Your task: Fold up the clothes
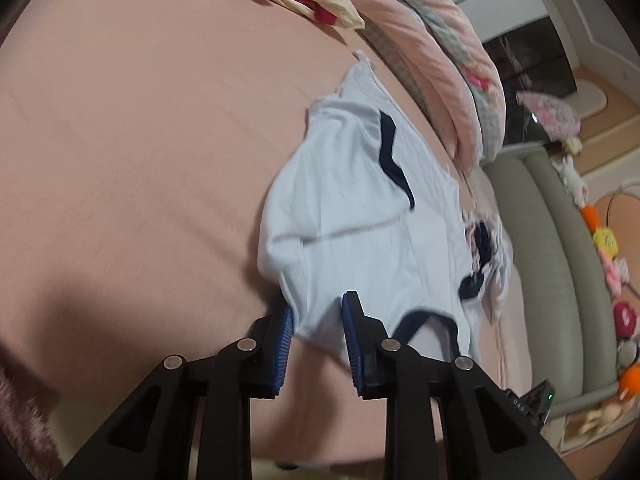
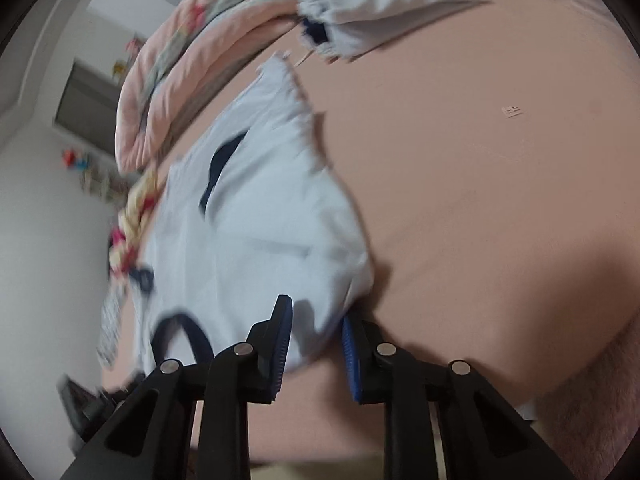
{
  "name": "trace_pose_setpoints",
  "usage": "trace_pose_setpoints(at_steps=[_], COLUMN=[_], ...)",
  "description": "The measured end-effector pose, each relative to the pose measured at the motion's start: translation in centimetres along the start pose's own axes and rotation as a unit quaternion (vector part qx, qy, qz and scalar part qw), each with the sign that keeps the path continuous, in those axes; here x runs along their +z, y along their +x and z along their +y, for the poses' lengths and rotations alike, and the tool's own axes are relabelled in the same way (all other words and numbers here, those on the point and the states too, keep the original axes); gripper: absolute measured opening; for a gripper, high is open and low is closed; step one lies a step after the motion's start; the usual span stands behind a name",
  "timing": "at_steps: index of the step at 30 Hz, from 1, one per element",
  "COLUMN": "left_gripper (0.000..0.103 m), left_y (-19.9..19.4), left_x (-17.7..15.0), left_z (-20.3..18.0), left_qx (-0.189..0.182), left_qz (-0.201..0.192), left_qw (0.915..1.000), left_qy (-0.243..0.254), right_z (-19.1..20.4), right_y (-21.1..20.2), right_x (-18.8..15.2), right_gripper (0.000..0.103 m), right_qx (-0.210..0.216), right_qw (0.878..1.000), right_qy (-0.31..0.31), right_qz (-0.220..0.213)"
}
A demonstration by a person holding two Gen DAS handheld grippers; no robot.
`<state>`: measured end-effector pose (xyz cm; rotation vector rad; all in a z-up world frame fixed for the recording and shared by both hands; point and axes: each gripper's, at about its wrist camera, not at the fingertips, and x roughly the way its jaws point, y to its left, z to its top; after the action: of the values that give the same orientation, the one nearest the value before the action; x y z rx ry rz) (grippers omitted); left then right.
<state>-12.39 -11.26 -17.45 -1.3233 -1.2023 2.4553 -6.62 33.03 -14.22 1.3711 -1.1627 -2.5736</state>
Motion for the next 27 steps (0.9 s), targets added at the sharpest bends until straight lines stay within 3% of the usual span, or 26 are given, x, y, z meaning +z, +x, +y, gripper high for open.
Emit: trace_pose_setpoints(at_steps=[2,5,7,8,10,13,17,19,22,27], left_gripper=[0.022,0.022,0.022,0.022,0.022,0.022,0.022,0.022,0.021,0.014], left_y=[0.7,0.6,0.5,0.6,0.9,1.6,2.8,2.9,2.7,3.1], left_x=[0.4,0.5,0.4,0.1,-0.5,-0.5,0.7,0.8,0.4,0.9], left_z=[-0.1,0.9,1.4,1.3,0.8,-0.3,-0.9,-0.7,-0.6,0.5], left_qx=[-0.007,-0.058,-0.089,-0.091,-0.084,-0.058,-0.042,-0.044,-0.033,-0.04], left_qz=[-0.011,-0.039,-0.054,-0.046,-0.032,-0.021,-0.05,-0.067,-0.067,-0.059], left_qw=[0.9999,0.9955,0.9891,0.9897,0.9929,0.9975,0.9974,0.9964,0.9972,0.9972], left_qy=[-0.002,-0.065,-0.103,-0.101,-0.078,-0.036,-0.031,-0.029,-0.005,-0.02], right_z=[0.0,0.3,0.1,0.2,1.0,2.6,2.4,1.9,2.1,3.0], right_y=[0.5,0.6,0.5,0.4,0.7,1.6,3.0,3.5,3.4,3.8], right_x=[0.4,0.4,0.3,-0.1,-1.0,-1.5,0.2,0.5,0.4,-0.1], right_gripper=[0.024,0.025,0.022,0.016,0.014,0.013,0.013,0.006,0.0,0.0], right_qx=[0.007,0.018,0.032,0.042,0.054,0.011,0.031,0.041,0.032,0.01], right_qw=[1.0,1.0,0.999,0.998,0.998,0.999,0.999,0.999,0.999,0.999], right_qy=[0.005,0.009,0.027,0.037,0.023,-0.038,-0.027,-0.017,-0.027,-0.048], right_qz=[-0.006,-0.015,-0.017,-0.013,0.015,0.015,-0.004,-0.014,-0.01,-0.014])
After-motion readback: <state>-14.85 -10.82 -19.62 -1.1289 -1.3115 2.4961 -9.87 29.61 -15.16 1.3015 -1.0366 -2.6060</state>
